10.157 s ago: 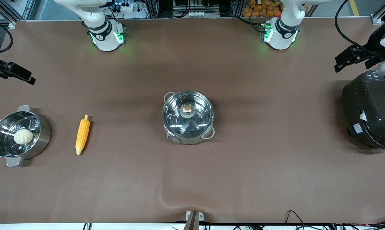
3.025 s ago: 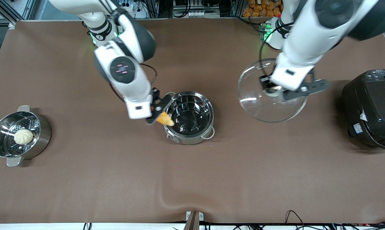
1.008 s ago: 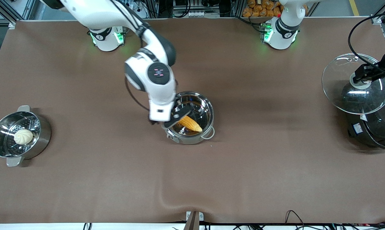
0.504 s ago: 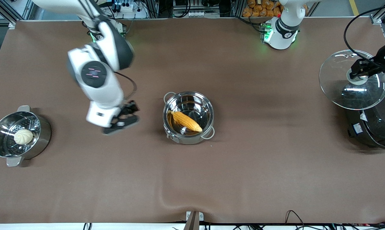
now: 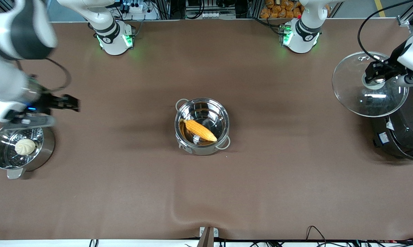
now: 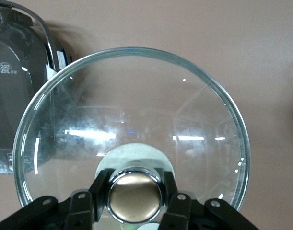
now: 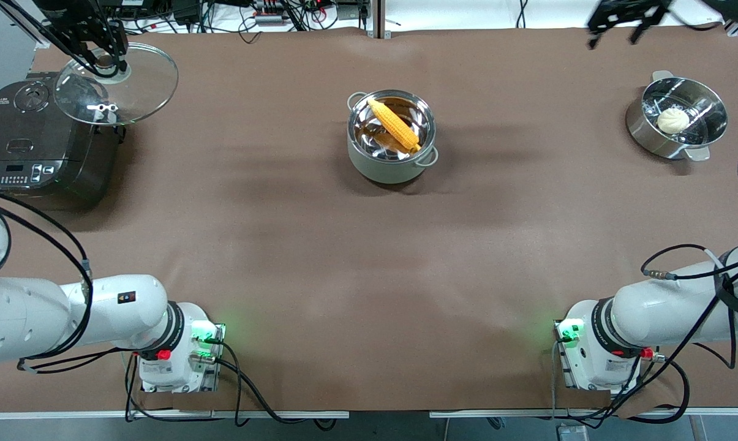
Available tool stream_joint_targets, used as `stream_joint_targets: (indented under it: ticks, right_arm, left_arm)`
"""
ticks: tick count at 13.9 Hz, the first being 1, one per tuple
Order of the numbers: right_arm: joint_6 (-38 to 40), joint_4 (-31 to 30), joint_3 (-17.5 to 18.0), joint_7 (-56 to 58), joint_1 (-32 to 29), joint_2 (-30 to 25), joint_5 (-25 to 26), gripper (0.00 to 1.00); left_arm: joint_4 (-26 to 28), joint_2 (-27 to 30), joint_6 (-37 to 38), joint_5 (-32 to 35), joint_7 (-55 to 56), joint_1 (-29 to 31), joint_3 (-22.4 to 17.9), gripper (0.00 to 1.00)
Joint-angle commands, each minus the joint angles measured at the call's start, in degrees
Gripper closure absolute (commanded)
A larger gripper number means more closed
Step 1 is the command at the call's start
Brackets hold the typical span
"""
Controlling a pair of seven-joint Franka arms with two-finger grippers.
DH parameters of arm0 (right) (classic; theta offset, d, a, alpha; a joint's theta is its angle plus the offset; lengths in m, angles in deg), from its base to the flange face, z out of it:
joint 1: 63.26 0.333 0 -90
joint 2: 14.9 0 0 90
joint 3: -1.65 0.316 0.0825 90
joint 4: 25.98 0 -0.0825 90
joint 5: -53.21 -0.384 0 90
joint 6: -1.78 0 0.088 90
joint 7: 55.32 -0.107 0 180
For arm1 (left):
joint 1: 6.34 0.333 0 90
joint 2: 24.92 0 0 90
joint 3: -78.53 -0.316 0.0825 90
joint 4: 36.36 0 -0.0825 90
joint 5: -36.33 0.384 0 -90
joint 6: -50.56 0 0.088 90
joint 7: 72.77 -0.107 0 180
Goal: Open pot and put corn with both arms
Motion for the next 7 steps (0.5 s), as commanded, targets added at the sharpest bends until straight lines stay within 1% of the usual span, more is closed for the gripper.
stream_joint_targets:
  ticks: [1, 3, 5, 6, 7]
  right_arm:
    - [4.03, 1.28, -1.71, 0.78, -2.38, -3.43, -1.89, 0.00]
    - [7.36, 3.65, -2.24, -0.97, -3.88, -4.23, -2.15, 0.00]
    - [11.58, 7.60, -2.50, -4.39, -4.59, -4.14, -2.15, 0.00]
    - [12.30, 8.57, -2.07, -5.54, -5.11, -4.23, -2.15, 0.00]
    - [12.30, 8.85, -0.85, -6.42, -6.43, -4.23, -2.15, 0.00]
  left_arm:
    - [-0.16, 1.38, 1.44, 0.95, 0.74, 0.86, 0.52, 1.00]
    - [0.98, 1.38, 0.39, 1.04, 0.83, 0.95, 0.25, 1.00]
    - [3.00, 2.34, -1.45, 1.04, 0.83, 2.70, 0.51, 1.00]
    - [4.14, 2.96, -2.59, 1.04, 1.18, 2.62, 0.60, 1.00]
    - [4.50, 3.14, -2.69, 0.95, 1.79, 2.62, 1.04, 1.00]
